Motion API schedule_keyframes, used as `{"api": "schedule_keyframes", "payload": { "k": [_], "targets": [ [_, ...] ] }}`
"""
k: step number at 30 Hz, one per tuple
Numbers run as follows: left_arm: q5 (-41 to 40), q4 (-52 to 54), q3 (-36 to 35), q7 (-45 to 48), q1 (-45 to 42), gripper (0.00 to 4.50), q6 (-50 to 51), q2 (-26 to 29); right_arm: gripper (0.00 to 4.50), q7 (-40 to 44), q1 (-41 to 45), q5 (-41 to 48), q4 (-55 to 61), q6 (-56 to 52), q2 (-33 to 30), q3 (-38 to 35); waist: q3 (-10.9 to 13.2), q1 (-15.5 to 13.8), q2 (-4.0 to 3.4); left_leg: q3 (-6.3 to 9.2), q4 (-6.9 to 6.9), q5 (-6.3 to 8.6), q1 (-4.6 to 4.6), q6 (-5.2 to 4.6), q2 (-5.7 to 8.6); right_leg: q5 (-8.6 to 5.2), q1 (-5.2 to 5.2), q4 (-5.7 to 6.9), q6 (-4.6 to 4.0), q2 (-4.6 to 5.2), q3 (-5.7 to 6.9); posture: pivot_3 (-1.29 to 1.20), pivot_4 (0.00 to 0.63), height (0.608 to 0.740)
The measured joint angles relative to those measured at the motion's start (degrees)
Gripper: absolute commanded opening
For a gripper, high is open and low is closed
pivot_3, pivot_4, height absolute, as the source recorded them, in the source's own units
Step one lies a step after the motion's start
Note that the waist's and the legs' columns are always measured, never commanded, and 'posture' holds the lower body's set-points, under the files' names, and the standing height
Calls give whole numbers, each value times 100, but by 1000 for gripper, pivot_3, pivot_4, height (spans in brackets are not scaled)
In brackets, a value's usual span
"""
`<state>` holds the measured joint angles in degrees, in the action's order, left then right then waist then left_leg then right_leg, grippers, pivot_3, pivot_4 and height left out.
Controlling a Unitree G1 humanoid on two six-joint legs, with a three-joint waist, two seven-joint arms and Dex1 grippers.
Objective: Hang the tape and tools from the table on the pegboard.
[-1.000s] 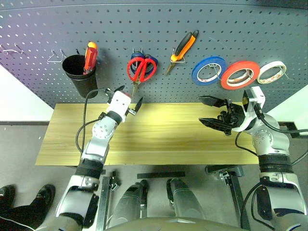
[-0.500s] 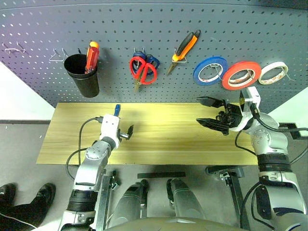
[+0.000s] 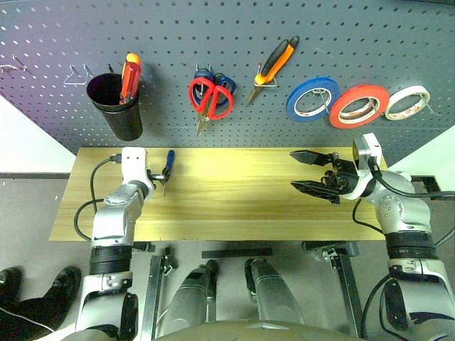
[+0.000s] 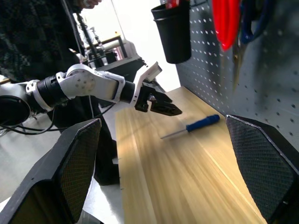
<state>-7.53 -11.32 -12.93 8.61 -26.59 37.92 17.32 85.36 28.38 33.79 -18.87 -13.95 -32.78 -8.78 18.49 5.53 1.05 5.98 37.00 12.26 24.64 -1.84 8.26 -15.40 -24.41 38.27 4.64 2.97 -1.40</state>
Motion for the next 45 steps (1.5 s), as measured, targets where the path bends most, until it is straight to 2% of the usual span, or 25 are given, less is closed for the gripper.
{"api": "schedule_keyframes", "payload": {
  "k": [8, 17, 27, 38, 45],
  "targets": [
    [-9, -1125, -72, 208, -534, 4455, -490, 371, 4500, -408, -215, -100, 294, 43, -16, -16, 169, -7, -2, -4, 9, 2, 83, -10, 0, 2, -75, -1, 3, 1, 3, -222, 446, 740],
    [-47, -1353, 310, 665, -730, 4455, -633, 277, 4500, -501, -584, 124, 773, -220, -99, -115, 248, 10, 2, -8, 13, 3, 84, -12, 0, 4, -74, -2, 6, 3, 3, -255, 421, 740],
    [-17, -1389, 316, 496, -945, 4455, -821, 246, 4500, -547, -692, 247, 845, -312, -199, -171, 269, 34, 3, -11, 13, 3, 83, -11, -1, 4, -77, 0, 7, 3, 3, -251, 435, 740],
    [204, -3130, 665, 937, -1805, 4455, -1206, 203, 4500, -610, -875, 237, 1034, -134, -194, -173, 300, 20, 17, -12, 12, 3, 85, -11, -1, 4, -78, -2, 8, 3, 4, -268, 425, 740],
    [346, -3398, 844, 1120, -1933, 4455, -1418, 197, 4500, -613, -1033, 67, 1084, 160, -193, -80, 300, 62, 18, -13, 9, 3, 84, -10, -1, 5, -80, -2, 10, 3, 4, -278, 410, 740]
  ]
}}
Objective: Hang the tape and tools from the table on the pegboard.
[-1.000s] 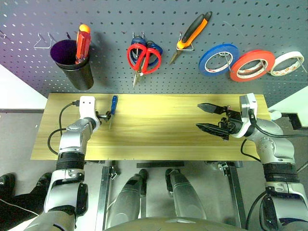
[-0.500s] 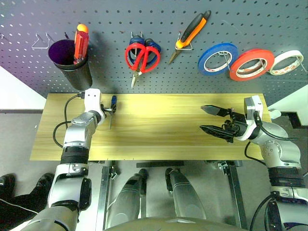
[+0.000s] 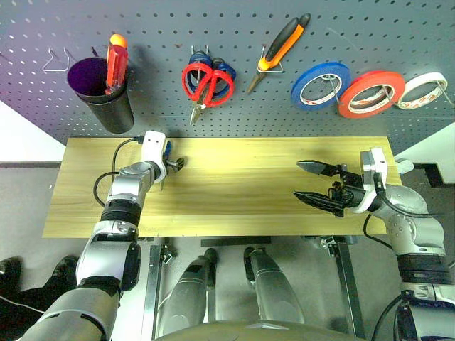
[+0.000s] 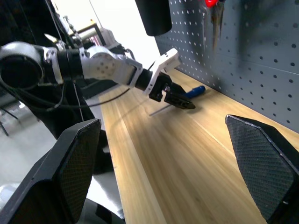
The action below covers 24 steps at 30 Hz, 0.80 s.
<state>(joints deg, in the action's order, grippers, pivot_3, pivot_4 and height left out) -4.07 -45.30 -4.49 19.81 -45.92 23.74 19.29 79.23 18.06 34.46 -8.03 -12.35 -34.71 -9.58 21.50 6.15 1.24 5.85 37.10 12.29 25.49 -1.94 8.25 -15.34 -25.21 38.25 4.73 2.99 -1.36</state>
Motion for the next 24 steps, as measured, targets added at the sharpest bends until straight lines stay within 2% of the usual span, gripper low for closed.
{"api": "schedule_keyframes", "payload": {
  "k": [6, 9, 19, 24],
  "targets": [
    [54, -98, 40, 31, -40, 4455, -80, 4, 4500, -4, -16, -47, 0, 80, 4, 39, 0, -2, 0, -1, 4, -1, 0, 1, 0, 1, 1, 1, 2, 0, 0, -275, 408, 740],
    [27, -190, 22, 13, -115, 3893, -50, 7, 4500, -4, 23, -48, 0, 94, 4, 39, 0, -2, 0, -1, 4, -1, 0, 1, 0, 1, 1, 1, 2, 0, 0, -276, 408, 740],
    [-46, -185, -93, 6, -146, 522, 137, 21, 4500, -5, 142, -50, -86, 105, 6, 39, 0, -10, 0, -1, 4, -1, 0, 1, 0, 1, 2, 0, 2, 0, 0, -267, 402, 740],
    [-121, 19, -145, -24, -74, 517, 365, 15, 4500, -4, 262, -71, -226, 180, 55, 43, 0, -9, 0, -1, 4, -1, -1, 2, 0, 2, 2, 1, 2, 0, 1, -260, 387, 740]
  ]
}}
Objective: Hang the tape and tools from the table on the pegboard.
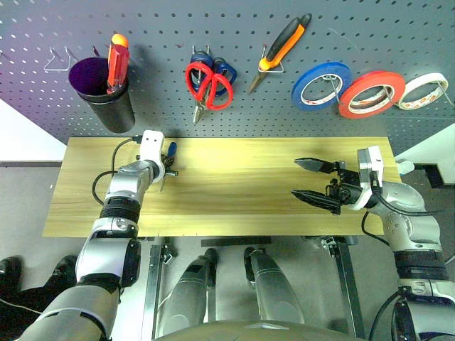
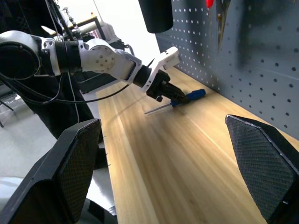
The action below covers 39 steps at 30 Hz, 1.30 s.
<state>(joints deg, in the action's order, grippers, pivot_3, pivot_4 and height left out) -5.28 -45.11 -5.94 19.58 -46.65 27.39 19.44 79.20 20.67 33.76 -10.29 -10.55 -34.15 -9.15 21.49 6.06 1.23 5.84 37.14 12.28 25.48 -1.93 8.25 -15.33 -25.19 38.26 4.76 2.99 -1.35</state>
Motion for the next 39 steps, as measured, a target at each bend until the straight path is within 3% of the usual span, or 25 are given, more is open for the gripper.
{"api": "schedule_keyframes", "payload": {
  "k": [6, 14, 19, 28, 33, 39],
  "targets": [
    [-117, 904, -6, 2, 479, 517, 510, -113, 4500, 71, 62, -28, -177, 94, 59, 3, -2, -4, -3, 0, 1, -1, -2, 2, 0, 0, 1, 2, 0, 0, 1, -249, 362, 740],
    [-90, 3335, 573, -19, 1967, 517, 1342, -286, 4500, 437, 135, 99, -536, 157, 97, -62, -19, -29, -15, -1, 4, -6, -5, 9, 0, 2, 3, 8, -1, -1, 1, -236, 313, 740],
    [27, 4601, 874, 12, 2834, 517, 1055, -216, 4500, 515, 222, 115, -827, 486, 224, -139, -32, -44, -21, 0, 4, -13, -7, 22, 0, 6, 0, 15, -8, -2, 4, -225, 282, 740],
    [126, 6175, 634, -33, 3673, 517, -127, 159, 4500, 914, 460, 273, -1370, 524, 335, -184, -238, -51, -48, -1, 3, -34, -8, 57, 0, 10, 2, 12, -9, -3, 5, -206, 211, 740],
    [227, 6639, 630, -21, 4059, 517, -646, 217, 4500, 1249, 547, 699, -1375, 80, 259, -186, -422, -59, -67, 0, 1, -20, -12, 35, 0, 11, 4, 13, -10, -4, 5, -205, 183, 740],
    [307, 6818, 438, -2, 3842, 517, -1013, 481, 4500, 1286, 414, 1110, -1234, 144, 206, 121, -594, -62, -71, 0, 4, -18, -19, 34, 0, 16, 13, 13, -11, -6, 6, -198, 163, 740]
  ]
}}
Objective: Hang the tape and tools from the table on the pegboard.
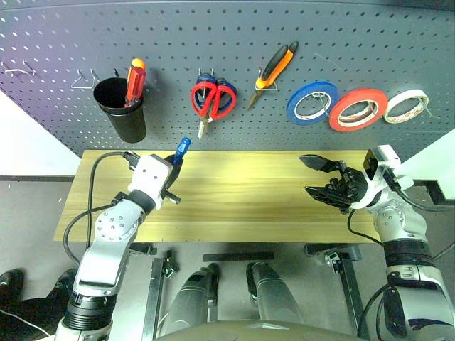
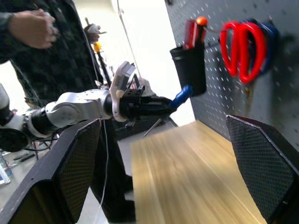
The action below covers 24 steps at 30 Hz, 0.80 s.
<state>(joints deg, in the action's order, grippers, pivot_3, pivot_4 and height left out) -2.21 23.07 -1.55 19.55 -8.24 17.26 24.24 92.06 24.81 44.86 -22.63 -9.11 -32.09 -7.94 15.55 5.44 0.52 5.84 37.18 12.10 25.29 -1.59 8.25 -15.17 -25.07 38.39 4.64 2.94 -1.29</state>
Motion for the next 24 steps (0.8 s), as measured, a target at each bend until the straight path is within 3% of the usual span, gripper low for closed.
{"api": "schedule_keyframes", "payload": {
  "k": [8, 16, 24],
  "targets": [
    [108, 121, -274, 22, -744, 517, -272, 384, 4500, 8, 207, -211, -498, 948, 10, 131, -167, 2, -13, 0, 0, -3, -14, 1, -2, 2, 14, 0, -1, -5, -1, -183, 140, 740],
    [313, 222, -388, 36, -1544, 517, -421, 759, 4500, 11, 408, -231, -869, 1209, 11, 340, -252, 2, -26, 1, 1, -15, -26, 20, -3, 2, 25, 2, -1, -8, -1, -170, 124, 740],
    [264, -352, -692, 197, -2211, 517, -935, 1145, 4500, 12, 544, -243, -1071, 1335, 8, 456, -313, 6, -29, 1, -4, -6, -62, 4, -4, 3, 57, 0, -2, -10, -3, -175, 133, 740]
  ]
}}
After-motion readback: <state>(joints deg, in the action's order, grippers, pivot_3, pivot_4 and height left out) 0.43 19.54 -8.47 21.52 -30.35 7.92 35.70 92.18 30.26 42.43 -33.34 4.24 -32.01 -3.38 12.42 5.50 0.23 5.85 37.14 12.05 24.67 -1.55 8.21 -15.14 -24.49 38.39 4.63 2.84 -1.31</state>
